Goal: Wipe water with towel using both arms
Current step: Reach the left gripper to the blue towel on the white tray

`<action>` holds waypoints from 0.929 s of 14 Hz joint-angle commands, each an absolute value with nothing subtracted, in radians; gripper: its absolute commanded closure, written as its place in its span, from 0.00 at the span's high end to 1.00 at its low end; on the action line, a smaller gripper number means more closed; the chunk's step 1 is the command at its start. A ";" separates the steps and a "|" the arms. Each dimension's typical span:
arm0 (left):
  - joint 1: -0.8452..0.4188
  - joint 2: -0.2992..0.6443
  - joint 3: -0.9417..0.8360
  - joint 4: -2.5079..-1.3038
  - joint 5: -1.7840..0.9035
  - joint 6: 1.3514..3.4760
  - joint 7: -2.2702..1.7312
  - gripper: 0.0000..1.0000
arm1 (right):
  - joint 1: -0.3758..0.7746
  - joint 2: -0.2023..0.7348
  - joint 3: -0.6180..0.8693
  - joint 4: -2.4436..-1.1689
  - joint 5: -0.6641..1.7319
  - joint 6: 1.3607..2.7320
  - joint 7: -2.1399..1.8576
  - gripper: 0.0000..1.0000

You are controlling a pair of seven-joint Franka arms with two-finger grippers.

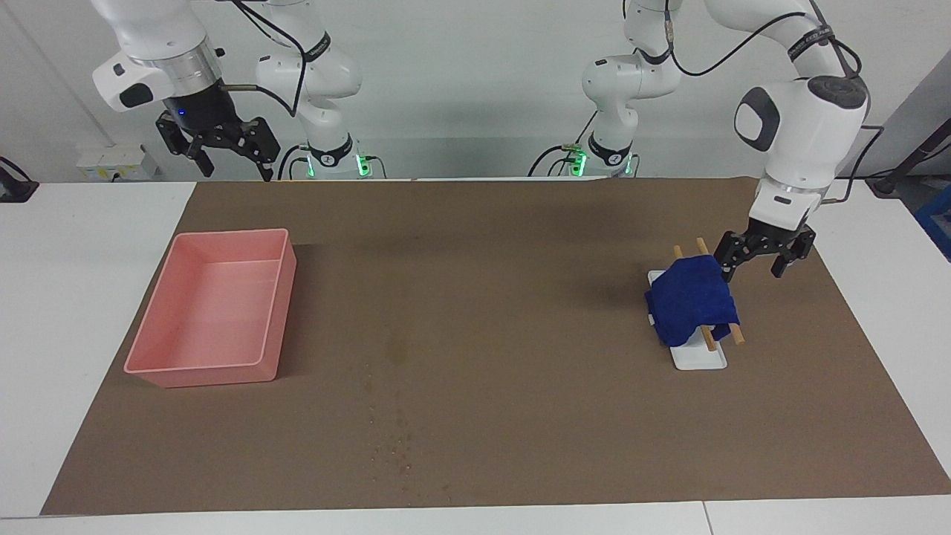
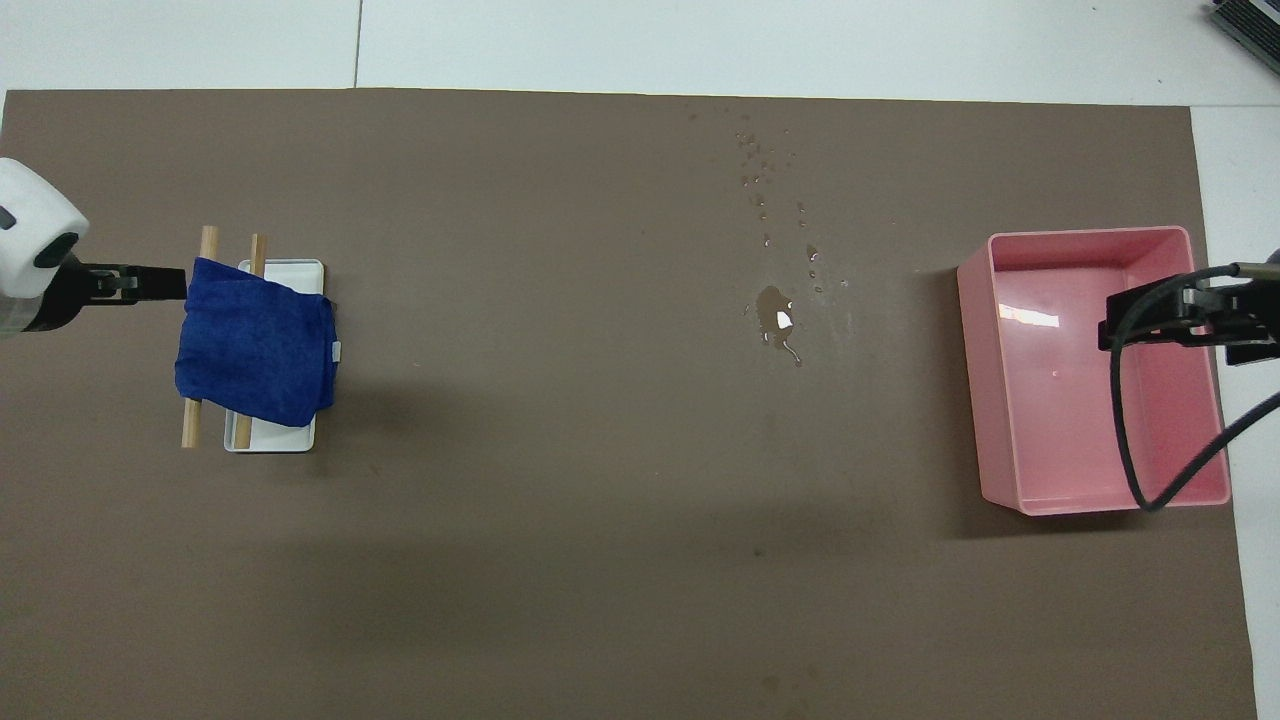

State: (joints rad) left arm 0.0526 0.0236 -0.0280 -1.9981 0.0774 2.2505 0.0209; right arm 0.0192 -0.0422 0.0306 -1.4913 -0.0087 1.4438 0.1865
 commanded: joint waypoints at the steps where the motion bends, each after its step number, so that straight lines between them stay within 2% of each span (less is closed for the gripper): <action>1: 0.028 0.015 -0.023 -2.071 0.161 2.331 -0.047 1.00 | 0.009 -0.066 0.034 -1.513 0.012 1.439 0.172 1.00; 3: 0.026 0.018 -0.023 -2.118 0.199 2.394 -0.087 0.99 | 0.009 -0.066 0.034 -1.513 0.012 1.437 0.172 1.00; 7: 0.006 0.018 -0.023 -2.134 0.271 2.399 -0.119 0.94 | 0.009 -0.066 0.034 -1.514 0.012 1.437 0.172 1.00; 13: 0.005 0.018 -0.023 -2.135 0.295 2.399 -0.153 0.63 | 0.009 -0.066 0.034 -1.514 0.012 1.437 0.172 1.00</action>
